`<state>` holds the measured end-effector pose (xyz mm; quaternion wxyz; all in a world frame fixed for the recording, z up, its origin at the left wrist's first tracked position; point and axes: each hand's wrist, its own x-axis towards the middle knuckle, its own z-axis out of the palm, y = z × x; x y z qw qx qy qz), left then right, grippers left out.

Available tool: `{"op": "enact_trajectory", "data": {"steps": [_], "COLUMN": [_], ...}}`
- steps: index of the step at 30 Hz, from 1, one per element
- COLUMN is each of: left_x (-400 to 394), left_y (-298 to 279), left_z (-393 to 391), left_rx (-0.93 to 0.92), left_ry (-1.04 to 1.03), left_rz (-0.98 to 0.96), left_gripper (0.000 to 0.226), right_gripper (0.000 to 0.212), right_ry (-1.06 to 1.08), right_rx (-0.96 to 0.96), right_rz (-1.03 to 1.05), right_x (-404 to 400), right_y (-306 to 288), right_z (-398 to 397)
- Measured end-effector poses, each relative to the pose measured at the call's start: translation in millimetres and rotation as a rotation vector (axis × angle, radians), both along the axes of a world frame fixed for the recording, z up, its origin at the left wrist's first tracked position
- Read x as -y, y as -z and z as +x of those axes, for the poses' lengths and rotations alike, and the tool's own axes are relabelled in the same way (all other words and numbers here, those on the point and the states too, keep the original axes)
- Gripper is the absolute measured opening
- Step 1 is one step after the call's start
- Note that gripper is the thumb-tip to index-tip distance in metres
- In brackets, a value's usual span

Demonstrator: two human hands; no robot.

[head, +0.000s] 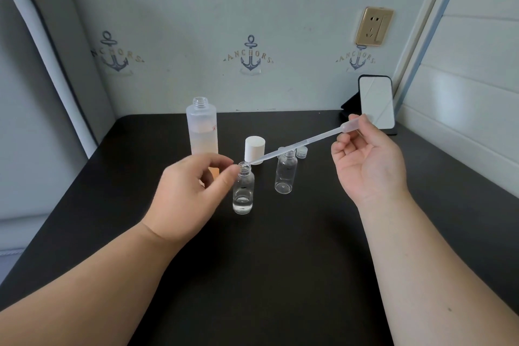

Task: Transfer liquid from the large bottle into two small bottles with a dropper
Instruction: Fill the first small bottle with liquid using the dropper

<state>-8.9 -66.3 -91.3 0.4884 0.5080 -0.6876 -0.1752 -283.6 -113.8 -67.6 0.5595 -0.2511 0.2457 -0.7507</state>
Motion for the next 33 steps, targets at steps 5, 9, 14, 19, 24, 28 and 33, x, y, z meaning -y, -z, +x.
{"op": "enact_trajectory", "data": {"steps": [5, 9, 14, 19, 24, 28, 33], "left_x": [6.6, 10.5, 12.8, 14.3, 16.0, 15.6, 14.7], "left_y": [4.4, 10.0, 11.7, 14.4, 14.3, 14.7, 13.6], "left_z": [-3.2, -2.9, -0.4, 1.8, 2.3, 1.4, -0.2], "left_rx": [0.228, 0.265, 0.248, 0.242, 0.278, 0.288, 0.283], "left_ry": [0.136, 0.125, 0.142, 0.167, 0.183, 0.184, 0.187], "left_rz": [0.129, 0.134, 0.091, 0.059, 0.021, 0.015, 0.014], "left_gripper": [0.024, 0.022, 0.017, 0.020, 0.027, 0.026, 0.031], "right_gripper": [0.012, 0.013, 0.016, 0.016, 0.014, 0.010, 0.008], "right_ry": [0.003, 0.002, 0.007, 0.006, -0.016, -0.017, -0.004], "right_rx": [-0.003, 0.009, 0.025, 0.016, -0.006, -0.028, -0.076], "right_rz": [-0.004, -0.009, -0.012, -0.021, -0.033, -0.027, -0.002], "right_x": [-0.3, -0.7, -0.3, 0.6, 2.5, 2.3, 1.0], "right_y": [-0.9, -1.2, -0.9, 0.3, 1.4, 2.5, 1.4], "right_z": [0.2, -0.1, -1.7, -1.8, -0.5, 0.8, -0.1]}}
